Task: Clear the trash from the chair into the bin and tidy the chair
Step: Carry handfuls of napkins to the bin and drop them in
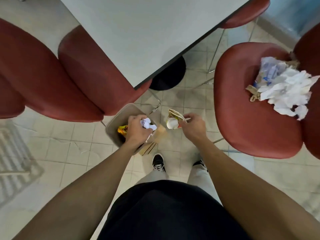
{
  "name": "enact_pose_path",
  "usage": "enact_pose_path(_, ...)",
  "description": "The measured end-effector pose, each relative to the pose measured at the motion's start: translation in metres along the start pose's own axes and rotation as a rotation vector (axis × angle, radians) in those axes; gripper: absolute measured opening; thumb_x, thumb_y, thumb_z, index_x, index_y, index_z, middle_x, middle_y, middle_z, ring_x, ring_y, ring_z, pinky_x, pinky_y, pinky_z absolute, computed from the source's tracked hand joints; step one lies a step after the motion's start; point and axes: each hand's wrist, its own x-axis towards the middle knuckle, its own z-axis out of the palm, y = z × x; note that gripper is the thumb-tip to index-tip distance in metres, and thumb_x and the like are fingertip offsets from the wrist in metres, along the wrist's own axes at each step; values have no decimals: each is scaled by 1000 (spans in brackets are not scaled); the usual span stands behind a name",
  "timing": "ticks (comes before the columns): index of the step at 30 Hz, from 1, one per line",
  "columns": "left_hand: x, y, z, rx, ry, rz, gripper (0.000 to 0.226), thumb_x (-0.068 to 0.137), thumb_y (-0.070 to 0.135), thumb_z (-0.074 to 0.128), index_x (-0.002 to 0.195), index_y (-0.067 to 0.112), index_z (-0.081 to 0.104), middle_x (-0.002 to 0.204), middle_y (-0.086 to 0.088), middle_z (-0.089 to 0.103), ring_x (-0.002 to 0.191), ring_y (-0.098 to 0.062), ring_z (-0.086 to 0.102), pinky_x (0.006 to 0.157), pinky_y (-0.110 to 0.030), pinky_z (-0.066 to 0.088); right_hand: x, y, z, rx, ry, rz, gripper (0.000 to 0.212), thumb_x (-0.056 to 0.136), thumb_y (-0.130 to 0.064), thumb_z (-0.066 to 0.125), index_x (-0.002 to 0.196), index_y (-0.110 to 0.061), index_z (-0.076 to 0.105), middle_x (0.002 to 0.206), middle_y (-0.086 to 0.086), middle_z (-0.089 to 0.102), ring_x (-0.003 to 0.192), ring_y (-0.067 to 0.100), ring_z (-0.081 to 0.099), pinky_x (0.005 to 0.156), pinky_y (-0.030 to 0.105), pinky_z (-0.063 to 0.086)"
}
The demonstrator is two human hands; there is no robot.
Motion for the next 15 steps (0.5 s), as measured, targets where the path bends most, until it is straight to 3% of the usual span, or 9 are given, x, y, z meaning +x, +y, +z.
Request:
enact_pose_path(3, -3, -34, -22, -17, 55, -62, 52, 69, 10, 77, 117, 17, 58, 122, -5, 46, 95, -12, 49, 80, -19, 39, -10, -20, 39, -46, -62, -38, 9, 86, -20, 65, 95, -19, 68, 68, -6, 64, 61, 8, 57, 56, 24, 45)
enact_pose_path(6, -7, -63, -37, -106, 65, -105, 55, 62, 16, 81, 110, 25, 54, 118, -10, 53, 96, -22, 61, 78, -29, 51, -19, -36, 70, -100, -110, -78, 6, 86, -20, 66, 92, -21, 67, 70, -5, 65, 62, 10, 56, 59, 25, 45)
enact_pose_path(10, -12, -90, -48, -139, 122, -113, 59, 59, 19, 85, 110, 20, 56, 115, -14, 53, 96, -23, 59, 67, -16, 46, -30, -49, 101, -188, -169, -77, 14, 85, -24, 66, 99, -20, 68, 84, -3, 67, 72, 13, 59, 57, 21, 40)
enact_pose_path(12, -14, -94, -52, -139, 114, -86, 77, 55, 21, 91, 122, 15, 53, 122, -8, 45, 105, -17, 48, 83, -18, 44, -32, -50, 112, -242, -242, -49, 23, 83, -27, 67, 104, -19, 68, 92, 1, 70, 76, 16, 62, 62, 23, 44)
enact_pose_path(15, -11, -105, -51, -130, 107, 18, 87, 54, 24, 90, 130, 11, 50, 129, -11, 48, 117, -23, 49, 98, -28, 44, -38, -50, 117, -375, -284, -30, 23, 84, -25, 63, 102, -11, 67, 84, 4, 64, 77, 20, 61, 54, 22, 40)
